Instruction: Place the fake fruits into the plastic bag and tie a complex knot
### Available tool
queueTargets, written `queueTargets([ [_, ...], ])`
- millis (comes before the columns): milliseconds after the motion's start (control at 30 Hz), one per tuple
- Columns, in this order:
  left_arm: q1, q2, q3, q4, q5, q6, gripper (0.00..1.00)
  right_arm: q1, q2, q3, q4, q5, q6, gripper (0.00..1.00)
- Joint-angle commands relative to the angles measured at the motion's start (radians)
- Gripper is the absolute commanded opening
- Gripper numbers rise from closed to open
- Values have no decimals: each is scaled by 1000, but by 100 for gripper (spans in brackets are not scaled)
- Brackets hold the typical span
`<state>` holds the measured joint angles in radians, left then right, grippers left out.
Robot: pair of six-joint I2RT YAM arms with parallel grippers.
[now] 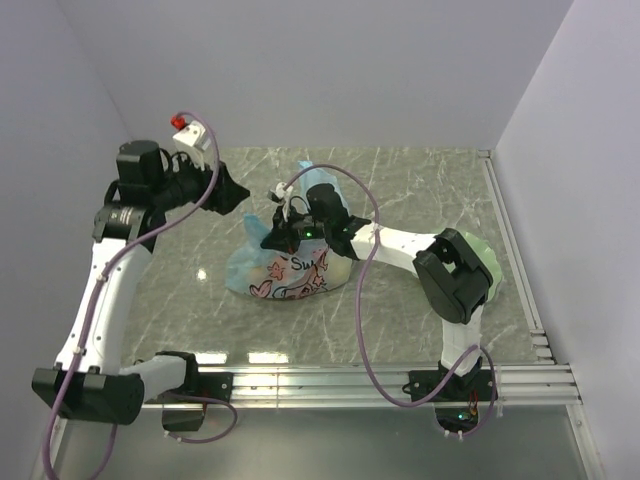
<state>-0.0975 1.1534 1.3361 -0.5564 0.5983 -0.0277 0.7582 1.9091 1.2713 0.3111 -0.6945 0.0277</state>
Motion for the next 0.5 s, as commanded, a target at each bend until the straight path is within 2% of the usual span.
queueTargets([
  [0,-1,72,92,-106,44,143,77,-2,-51,14,-33,21,-74,0],
  [200,-18,146,118,-240,66,245,78,1,-74,8,-30,27,-83,0],
  [367,-33,207,161,-393,156,397,78,3,-71,29,-62,18,-110,2],
  [467,-62,241,161,-412,121,416,78,6,-73,36,-76,7,-133,4],
])
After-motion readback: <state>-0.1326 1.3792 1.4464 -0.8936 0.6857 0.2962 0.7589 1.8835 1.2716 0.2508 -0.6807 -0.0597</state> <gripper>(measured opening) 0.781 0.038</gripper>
